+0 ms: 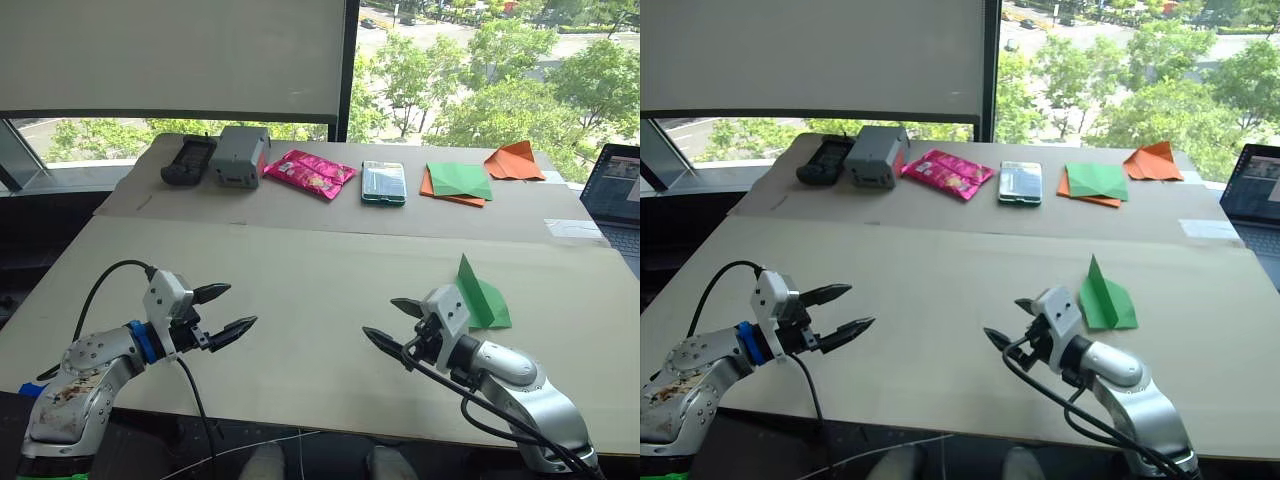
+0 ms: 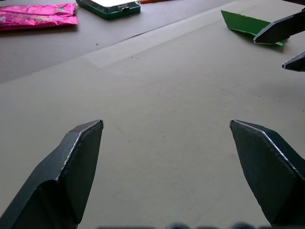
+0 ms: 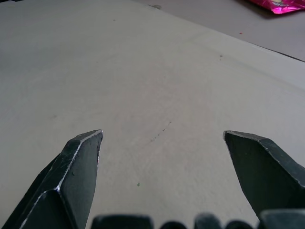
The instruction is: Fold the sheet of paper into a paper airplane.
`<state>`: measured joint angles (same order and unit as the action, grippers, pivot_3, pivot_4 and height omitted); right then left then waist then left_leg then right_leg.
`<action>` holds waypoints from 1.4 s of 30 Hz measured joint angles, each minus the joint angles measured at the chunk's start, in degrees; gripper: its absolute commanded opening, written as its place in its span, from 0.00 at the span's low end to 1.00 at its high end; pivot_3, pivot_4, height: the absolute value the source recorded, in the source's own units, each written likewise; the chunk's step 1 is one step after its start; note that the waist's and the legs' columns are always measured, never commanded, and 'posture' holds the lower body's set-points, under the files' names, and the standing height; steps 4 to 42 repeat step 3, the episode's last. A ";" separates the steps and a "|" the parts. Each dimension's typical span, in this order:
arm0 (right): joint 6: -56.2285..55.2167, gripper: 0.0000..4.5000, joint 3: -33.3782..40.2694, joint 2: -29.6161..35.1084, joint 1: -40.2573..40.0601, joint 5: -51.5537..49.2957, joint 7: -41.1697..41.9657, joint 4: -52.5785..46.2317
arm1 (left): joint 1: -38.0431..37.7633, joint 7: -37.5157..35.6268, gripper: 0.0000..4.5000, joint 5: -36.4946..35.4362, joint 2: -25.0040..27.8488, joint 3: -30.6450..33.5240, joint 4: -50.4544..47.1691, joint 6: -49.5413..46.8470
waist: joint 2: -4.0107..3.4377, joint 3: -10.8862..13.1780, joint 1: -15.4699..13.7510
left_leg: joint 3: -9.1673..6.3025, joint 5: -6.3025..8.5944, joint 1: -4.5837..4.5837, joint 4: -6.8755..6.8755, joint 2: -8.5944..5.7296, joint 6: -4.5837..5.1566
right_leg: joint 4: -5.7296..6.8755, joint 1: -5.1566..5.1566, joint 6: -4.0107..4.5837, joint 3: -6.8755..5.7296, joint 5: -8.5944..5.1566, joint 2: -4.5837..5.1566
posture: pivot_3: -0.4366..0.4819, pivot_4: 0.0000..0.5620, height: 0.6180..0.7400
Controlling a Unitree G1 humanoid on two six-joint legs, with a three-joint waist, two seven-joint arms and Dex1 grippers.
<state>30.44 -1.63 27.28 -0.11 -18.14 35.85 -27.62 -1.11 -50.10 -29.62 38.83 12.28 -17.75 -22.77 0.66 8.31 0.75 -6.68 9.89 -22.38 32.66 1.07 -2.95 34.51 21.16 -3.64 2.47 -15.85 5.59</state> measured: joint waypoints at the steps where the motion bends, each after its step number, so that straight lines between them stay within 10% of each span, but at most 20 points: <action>1: 0.00 0.99 0.00 -0.02 0.00 0.00 -0.08 0.02 | 0.00 -0.05 1.00 0.00 0.00 0.00 0.00 0.00 | 0.00 0.00 0.02 | 0.00 0.00 0.00 0.00 0.00 0.00 | 0.00 0.00 0.00 0.00 0.00 0.00 | 0.48 0.27 0.97; 42: 0.00 0.99 0.00 -0.16 0.00 0.01 -0.38 0.03 | 0.00 -0.18 1.00 0.03 0.01 0.00 0.00 0.01 | 0.00 0.00 0.02 | 0.00 0.00 0.00 0.00 0.00 0.00 | 0.00 0.01 0.00 0.00 0.00 0.00 | 0.48 0.27 0.97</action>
